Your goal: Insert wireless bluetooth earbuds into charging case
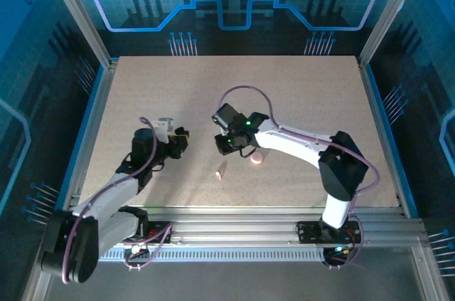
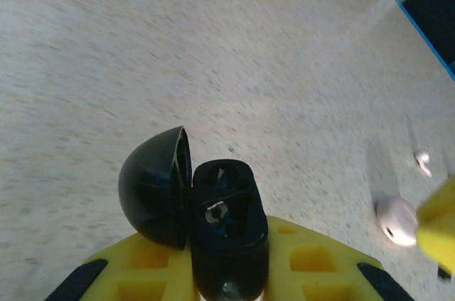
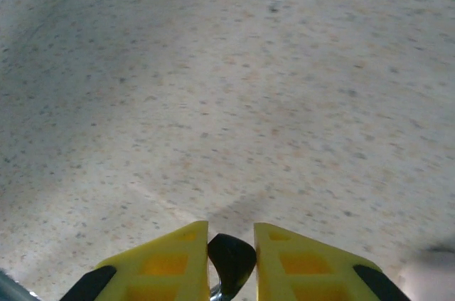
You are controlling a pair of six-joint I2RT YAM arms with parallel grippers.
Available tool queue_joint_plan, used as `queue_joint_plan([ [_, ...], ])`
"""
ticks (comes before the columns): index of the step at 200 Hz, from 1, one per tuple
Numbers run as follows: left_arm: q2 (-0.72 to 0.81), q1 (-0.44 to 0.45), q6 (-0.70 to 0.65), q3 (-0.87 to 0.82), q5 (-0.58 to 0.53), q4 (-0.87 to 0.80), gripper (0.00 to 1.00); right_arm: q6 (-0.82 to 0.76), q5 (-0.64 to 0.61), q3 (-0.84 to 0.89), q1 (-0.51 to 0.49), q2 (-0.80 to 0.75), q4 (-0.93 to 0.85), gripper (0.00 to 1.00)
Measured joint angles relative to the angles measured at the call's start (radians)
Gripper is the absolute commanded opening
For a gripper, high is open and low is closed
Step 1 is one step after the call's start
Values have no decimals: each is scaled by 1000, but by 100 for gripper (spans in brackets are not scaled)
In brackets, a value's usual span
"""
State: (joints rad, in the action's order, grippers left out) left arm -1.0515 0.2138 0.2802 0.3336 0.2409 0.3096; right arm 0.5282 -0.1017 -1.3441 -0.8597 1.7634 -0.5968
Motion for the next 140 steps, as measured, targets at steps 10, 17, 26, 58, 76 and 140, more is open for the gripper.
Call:
queue_joint_plan([
  [10,-51,43,-14,4,14,30,18,0,2,42,23,-34,14,20],
  [17,-89,71,-26,11,23,52,18,0,3,69,36,-58,24,20],
  [26,-138,99,-44,24,38,79,17,0,3,103,53,-91,31,20],
  [58,-315,168,-80,80,106,217,17,-9,-4,209,111,-223,85,20],
  [76,-392,204,-98,95,143,294,18,-21,-21,256,133,-291,118,20],
  [140,-506,303,-168,141,258,481,18,-65,-56,368,143,-442,232,20],
])
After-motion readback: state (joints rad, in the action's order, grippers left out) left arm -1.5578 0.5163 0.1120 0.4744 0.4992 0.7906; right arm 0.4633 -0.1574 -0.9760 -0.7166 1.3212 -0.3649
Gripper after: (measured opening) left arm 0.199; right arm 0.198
